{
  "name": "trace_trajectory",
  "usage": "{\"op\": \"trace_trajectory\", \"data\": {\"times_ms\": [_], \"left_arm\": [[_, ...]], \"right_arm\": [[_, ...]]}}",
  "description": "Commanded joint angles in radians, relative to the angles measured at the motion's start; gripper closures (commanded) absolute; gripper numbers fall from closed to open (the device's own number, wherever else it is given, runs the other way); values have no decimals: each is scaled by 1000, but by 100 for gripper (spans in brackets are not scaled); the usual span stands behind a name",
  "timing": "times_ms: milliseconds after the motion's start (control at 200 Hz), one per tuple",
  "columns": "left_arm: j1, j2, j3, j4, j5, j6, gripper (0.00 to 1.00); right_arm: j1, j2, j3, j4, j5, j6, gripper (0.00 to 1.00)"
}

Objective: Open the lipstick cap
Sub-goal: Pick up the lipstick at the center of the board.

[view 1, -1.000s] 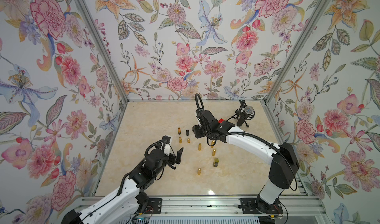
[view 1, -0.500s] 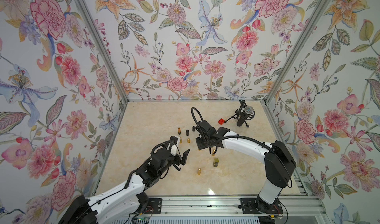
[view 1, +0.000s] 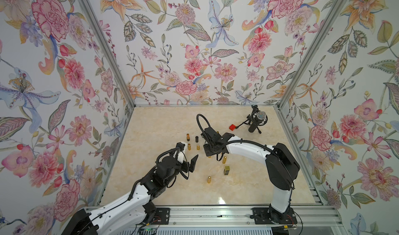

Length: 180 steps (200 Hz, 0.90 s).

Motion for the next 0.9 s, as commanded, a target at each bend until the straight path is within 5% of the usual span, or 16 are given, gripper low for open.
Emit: {"op": "trace_trajectory", "data": {"times_ms": [0, 896], "left_arm": [[-10, -7, -12, -6, -18, 13, 1], [-10, -26, -6, -23, -28, 21, 1]], "right_arm": [[6, 26, 21, -8, 28, 8, 66], [11, -5, 19, -2, 6, 9, 77]]}}
